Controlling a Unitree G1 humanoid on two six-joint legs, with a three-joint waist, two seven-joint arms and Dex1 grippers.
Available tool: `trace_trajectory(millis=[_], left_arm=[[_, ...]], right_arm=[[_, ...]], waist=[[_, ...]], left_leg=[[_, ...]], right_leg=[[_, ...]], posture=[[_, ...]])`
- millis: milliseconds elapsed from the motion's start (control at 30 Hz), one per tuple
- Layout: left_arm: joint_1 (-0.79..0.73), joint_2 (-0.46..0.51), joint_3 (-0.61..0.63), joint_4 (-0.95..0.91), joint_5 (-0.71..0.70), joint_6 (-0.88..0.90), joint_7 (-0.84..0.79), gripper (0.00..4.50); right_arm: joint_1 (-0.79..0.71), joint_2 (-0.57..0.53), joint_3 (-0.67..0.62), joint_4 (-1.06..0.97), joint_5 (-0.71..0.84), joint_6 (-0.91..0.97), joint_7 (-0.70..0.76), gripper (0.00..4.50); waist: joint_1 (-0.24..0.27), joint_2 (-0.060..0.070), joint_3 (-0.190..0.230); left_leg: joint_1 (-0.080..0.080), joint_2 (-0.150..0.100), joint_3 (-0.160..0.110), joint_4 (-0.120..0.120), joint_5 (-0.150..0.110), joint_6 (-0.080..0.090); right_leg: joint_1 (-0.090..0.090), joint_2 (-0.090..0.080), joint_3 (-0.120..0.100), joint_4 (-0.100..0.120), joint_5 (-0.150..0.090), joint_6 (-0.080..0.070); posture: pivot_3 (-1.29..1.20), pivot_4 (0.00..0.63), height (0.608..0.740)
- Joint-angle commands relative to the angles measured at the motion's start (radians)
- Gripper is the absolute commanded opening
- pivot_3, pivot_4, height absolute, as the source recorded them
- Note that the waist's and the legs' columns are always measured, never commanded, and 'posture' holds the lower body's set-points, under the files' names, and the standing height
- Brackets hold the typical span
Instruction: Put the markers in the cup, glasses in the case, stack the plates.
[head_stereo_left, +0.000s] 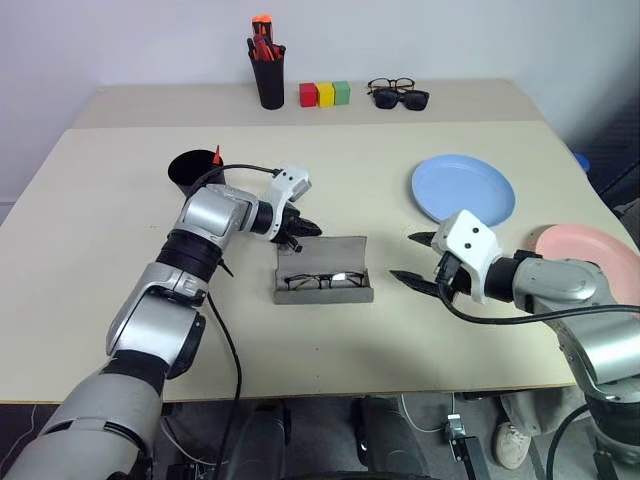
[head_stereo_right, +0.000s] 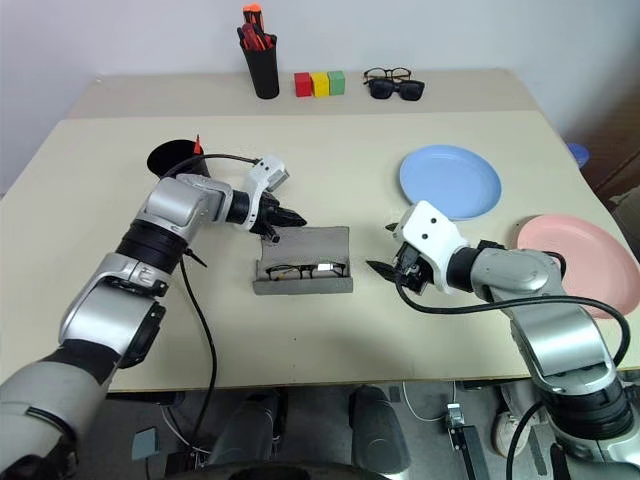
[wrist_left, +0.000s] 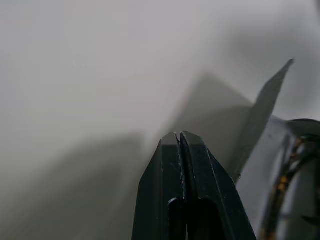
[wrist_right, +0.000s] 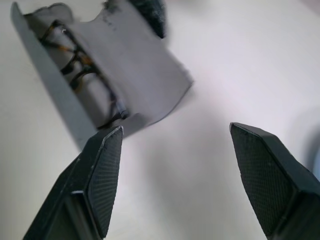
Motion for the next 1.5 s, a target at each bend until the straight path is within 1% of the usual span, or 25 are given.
trace_trajectory(millis=[33, 200, 267, 367, 400, 433, 467, 567, 633, 700, 733, 800, 833, 900, 1033, 1133, 1200, 1233, 1300, 1367, 1467, 1500], left_arm=[[0.083, 0.083, -0.002, -0.214, -0.034, -0.045, -0.109, 0.02], [0.221, 0.206, -0.005, -0.484, -0.069, 0.038, -0.153, 0.02], [0.268, 0.243, -0.006, -0.563, -0.080, 0.051, -0.161, 0.02], [0.349, 0.302, -0.005, -0.683, -0.098, 0.057, -0.168, 0.02], [0.371, 0.305, 0.006, -0.702, -0.097, 0.034, -0.158, 0.02], [0.384, 0.304, 0.014, -0.712, -0.097, 0.017, -0.148, 0.02], [0.401, 0.269, 0.057, -0.704, -0.093, -0.038, -0.094, 0.02], [0.439, 0.165, 0.167, -0.691, -0.109, -0.168, 0.027, 0.02], [0.471, 0.113, 0.217, -0.711, -0.126, -0.208, 0.082, 0.02], [0.515, 0.100, 0.239, -0.754, -0.135, -0.237, 0.102, 0.00], [0.532, 0.095, 0.245, -0.772, -0.142, -0.242, 0.111, 0.00], [0.557, 0.080, 0.260, -0.800, -0.164, -0.246, 0.133, 0.00], [0.569, 0.067, 0.267, -0.814, -0.176, -0.245, 0.150, 0.00], [0.589, 0.053, 0.277, -0.834, -0.201, -0.229, 0.172, 0.00], [0.607, 0.047, 0.271, -0.846, -0.223, -0.228, 0.191, 0.00], [0.591, 0.048, 0.252, -0.814, -0.207, -0.251, 0.195, 0.00], [0.572, 0.044, 0.239, -0.776, -0.192, -0.271, 0.194, 0.00], [0.560, 0.040, 0.235, -0.752, -0.191, -0.276, 0.191, 0.00], [0.527, 0.031, 0.221, -0.688, -0.188, -0.302, 0.168, 0.00], [0.503, 0.026, 0.211, -0.638, -0.183, -0.329, 0.149, 0.00], [0.474, 0.014, 0.199, -0.574, -0.175, -0.361, 0.129, 0.00], [0.468, 0.011, 0.193, -0.557, -0.171, -0.373, 0.123, 0.00]], right_arm=[[-0.027, -0.008, -0.021, 0.018, -0.032, -0.035, -0.054, 3.45], [-0.074, -0.012, -0.002, 0.130, -0.062, -0.095, -0.069, 3.45], [-0.091, -0.015, 0.014, 0.178, -0.079, -0.125, -0.070, 3.45], [-0.146, -0.022, 0.079, 0.325, -0.174, -0.199, -0.104, 3.45], [-0.174, -0.018, 0.105, 0.390, -0.210, -0.213, -0.123, 3.45], [-0.192, -0.014, 0.120, 0.434, -0.233, -0.224, -0.134, 3.45], [-0.230, -0.006, 0.166, 0.536, -0.293, -0.250, -0.165, 3.45], [-0.308, 0.018, 0.259, 0.758, -0.417, -0.330, -0.235, 3.45], [-0.346, 0.040, 0.284, 0.860, -0.465, -0.382, -0.281, 3.45], [-0.370, 0.064, 0.281, 0.914, -0.479, -0.410, -0.306, 2.92], [-0.373, 0.068, 0.282, 0.924, -0.486, -0.426, -0.309, 2.58], [-0.375, 0.075, 0.281, 0.934, -0.506, -0.450, -0.326, 1.68], [-0.374, 0.078, 0.279, 0.936, -0.512, -0.452, -0.329, 1.09], [-0.366, 0.079, 0.275, 0.923, -0.521, -0.448, -0.324, 0.03], [-0.324, 0.048, 0.248, 0.826, -0.550, -0.441, -0.336, 0.03], [-0.248, -0.011, 0.162, 0.637, -0.528, -0.387, -0.303, 0.03], [-0.174, -0.047, 0.072, 0.491, -0.499, -0.323, -0.274, 0.03], [-0.121, -0.068, 0.006, 0.402, -0.481, -0.280, -0.251, 0.03], [0.055, -0.108, -0.204, 0.184, -0.447, -0.129, -0.158, 0.03], [0.195, -0.127, -0.338, 0.063, -0.436, -0.036, -0.097, 0.03], [0.348, -0.145, -0.423, 0.017, -0.458, 0.000, -0.071, 0.03], [0.367, -0.141, -0.434, 0.019, -0.452, 0.003, -0.071, 0.35]], waist=[[-0.001, 0.000, 0.000], [0.006, 0.000, 0.000], [0.009, 0.000, 0.000], [0.007, 0.000, 0.000], [0.006, 0.000, 0.000], [0.006, 0.001, 0.000], [0.005, 0.001, 0.000], [0.007, 0.001, 0.000], [0.007, 0.001, 0.000], [0.001, 0.001, -0.001], [0.002, 0.001, -0.001], [0.004, 0.001, -0.001], [0.006, 0.001, -0.001], [0.009, 0.001, -0.001], [0.009, 0.001, -0.001], [0.012, 0.002, 0.000], [0.015, 0.003, 0.000], [0.022, 0.003, 0.000], [0.035, 0.003, 0.000], [0.048, 0.003, -0.001], [0.047, 0.003, -0.001], [0.039, 0.003, -0.001]], left_leg=[[0.000, 0.000, 0.000, 0.000, 0.000, 0.000], [0.000, 0.000, 0.000, 0.000, 0.000, 0.000], [0.000, 0.000, 0.000, 0.000, 0.000, 0.000], [0.000, 0.000, 0.001, 0.000, 0.000, 0.000], [0.000, 0.000, 0.001, 0.001, 0.000, 0.000], [0.001, 0.000, 0.001, 0.001, 0.000, 0.000], [0.001, 0.000, 0.001, 0.001, 0.000, 0.000], [0.001, 0.000, 0.001, 0.001, 0.000, 0.000], [0.000, 0.000, 0.001, 0.001, 0.000, 0.000], [0.001, 0.000, 0.001, 0.001, 0.000, 0.000], [0.001, 0.000, 0.001, 0.000, 0.000, 0.000], [0.001, 0.000, 0.001, 0.000, 0.000, 0.000], [0.001, 0.000, 0.001, 0.001, 0.000, 0.000], [0.001, -0.001, 0.001, 0.001, 0.000, 0.000], [0.001, -0.001, 0.001, 0.001, 0.000, 0.000], [0.001, -0.001, 0.001, 0.001, 0.000, 0.000], [0.001, -0.001, 0.001, 0.001, 0.000, 0.000], [0.001, -0.001, 0.001, 0.001, 0.000, 0.000], [0.001, -0.001, 0.001, 0.001, 0.000, 0.000], [0.000, -0.001, 0.000, 0.000, 0.000, 0.000], [0.001, -0.001, 0.001, 0.002, -0.001, 0.001], [0.003, -0.001, 0.001, 0.002, -0.001, 0.001]], right_leg=[[0.000, 0.000, 0.000, 0.000, 0.000, 0.000], [0.000, 0.000, 0.001, 0.000, 0.000, 0.000], [0.001, -0.001, 0.001, -0.001, 0.000, 0.000], [0.001, -0.001, 0.001, -0.001, 0.000, 0.000], [0.001, -0.001, 0.001, -0.001, 0.000, 0.000], [0.001, -0.001, 0.001, -0.001, 0.000, 0.000], [0.001, -0.001, 0.001, -0.001, 0.000, 0.000], [0.001, -0.001, 0.001, -0.001, 0.000, 0.000], [0.001, -0.001, 0.001, -0.001, 0.000, 0.000], [0.001, -0.001, 0.001, -0.001, 0.000, 0.000], [0.001, -0.001, 0.001, 0.000, 0.000, 0.000], [0.001, -0.001, 0.001, 0.000, 0.000, 0.000], [0.001, -0.001, 0.001, 0.000, 0.000, 0.000], [0.001, -0.002, 0.001, 0.000, 0.000, 0.000], [0.001, -0.001, 0.001, 0.000, 0.000, 0.000], [0.001, -0.001, 0.001, 0.000, 0.000, 0.000], [0.001, -0.001, 0.001, 0.000, 0.000, 0.000], [0.001, -0.001, 0.001, -0.001, 0.000, 0.000], [0.001, -0.001, 0.001, -0.001, 0.000, 0.000], [0.002, -0.001, 0.000, -0.002, 0.000, 0.000], [0.005, -0.001, 0.000, -0.004, 0.000, 0.001], [0.006, -0.001, 0.000, -0.004, 0.000, 0.001]], posture=[[0.00, 0.150, 0.740], [0.00, 0.150, 0.740], [0.00, 0.150, 0.740], [0.00, 0.150, 0.740], [0.00, 0.150, 0.740], [0.00, 0.150, 0.740], [0.00, 0.150, 0.740], [0.00, 0.150, 0.740], [0.00, 0.150, 0.740], [0.00, 0.150, 0.740], [0.00, 0.150, 0.740], [0.00, 0.150, 0.740], [0.00, 0.150, 0.740], [0.00, 0.150, 0.740], [0.00, 0.150, 0.740], [0.00, 0.150, 0.740], [0.00, 0.150, 0.740], [0.00, 0.150, 0.740], [0.00, 0.150, 0.740], [0.00, 0.150, 0.740], [0.00, 0.150, 0.740], [0.00, 0.150, 0.740]])
